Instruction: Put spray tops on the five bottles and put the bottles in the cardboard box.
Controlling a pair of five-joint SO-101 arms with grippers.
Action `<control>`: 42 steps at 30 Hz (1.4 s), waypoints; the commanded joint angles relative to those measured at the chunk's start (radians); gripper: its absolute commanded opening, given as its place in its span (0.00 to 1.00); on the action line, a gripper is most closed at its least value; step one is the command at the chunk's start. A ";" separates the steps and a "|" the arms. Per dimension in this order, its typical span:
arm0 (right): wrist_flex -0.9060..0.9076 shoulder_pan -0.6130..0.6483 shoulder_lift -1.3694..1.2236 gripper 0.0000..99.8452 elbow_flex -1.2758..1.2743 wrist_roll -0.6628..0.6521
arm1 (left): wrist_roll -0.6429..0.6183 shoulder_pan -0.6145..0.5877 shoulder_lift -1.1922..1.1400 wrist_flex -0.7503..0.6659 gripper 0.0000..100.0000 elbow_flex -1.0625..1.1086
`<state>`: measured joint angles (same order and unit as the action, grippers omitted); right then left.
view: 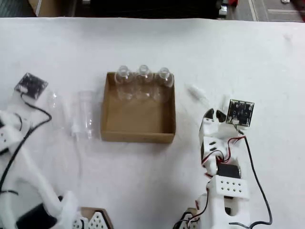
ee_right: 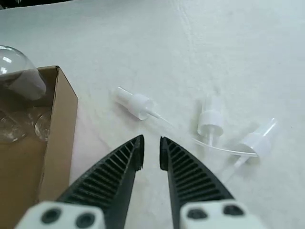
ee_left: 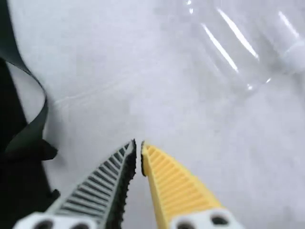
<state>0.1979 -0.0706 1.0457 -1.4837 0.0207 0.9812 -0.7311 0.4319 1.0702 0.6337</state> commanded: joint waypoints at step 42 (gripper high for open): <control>-0.151 0.008 0.015 0.04 -0.049 -0.126 | -0.852 0.257 -0.805 0.709 0.18 -1.235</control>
<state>0.0675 -0.0690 1.0472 -1.5405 -0.0898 0.1404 -0.4856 -0.3828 1.7668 -0.5524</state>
